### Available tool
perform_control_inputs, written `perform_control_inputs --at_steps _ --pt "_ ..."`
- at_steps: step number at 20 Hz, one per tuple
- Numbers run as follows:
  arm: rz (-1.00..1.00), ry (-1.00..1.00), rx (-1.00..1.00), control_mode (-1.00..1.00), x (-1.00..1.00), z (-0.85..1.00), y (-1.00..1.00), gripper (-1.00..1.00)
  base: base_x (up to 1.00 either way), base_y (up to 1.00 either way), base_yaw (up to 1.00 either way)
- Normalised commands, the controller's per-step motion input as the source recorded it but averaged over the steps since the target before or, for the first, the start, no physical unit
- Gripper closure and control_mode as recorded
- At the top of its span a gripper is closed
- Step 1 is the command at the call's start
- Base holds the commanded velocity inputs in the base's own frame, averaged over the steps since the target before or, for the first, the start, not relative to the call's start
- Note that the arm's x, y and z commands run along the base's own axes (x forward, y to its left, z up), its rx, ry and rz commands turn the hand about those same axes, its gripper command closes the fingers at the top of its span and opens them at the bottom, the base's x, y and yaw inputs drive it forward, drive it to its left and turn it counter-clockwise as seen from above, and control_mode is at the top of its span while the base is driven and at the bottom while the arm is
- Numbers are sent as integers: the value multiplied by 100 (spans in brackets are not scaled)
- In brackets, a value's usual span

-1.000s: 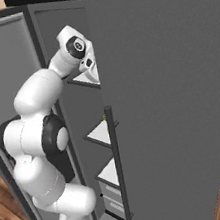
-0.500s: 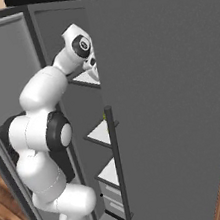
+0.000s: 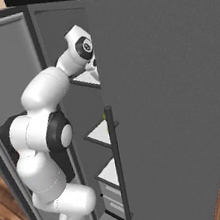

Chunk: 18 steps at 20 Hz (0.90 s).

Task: Take the peach and sweet potato from the highest rack and move them to the second highest rack where the broccoli and mango are located, to maximize freezer space. Close the freezer door after rearranging.

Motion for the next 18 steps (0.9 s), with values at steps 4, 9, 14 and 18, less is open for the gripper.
perform_control_inputs --at_steps 4,9,14,18 --pt "0 -12 0 -100 0 -31 -3 100 0 0 0" --pt "0 -28 -1 -100 -16 -35 23 100 0 0 0" --pt "0 -14 -1 -100 -49 -11 59 100 0 0 0" --pt "0 0 0 -100 -67 -3 56 100 0 0 0"
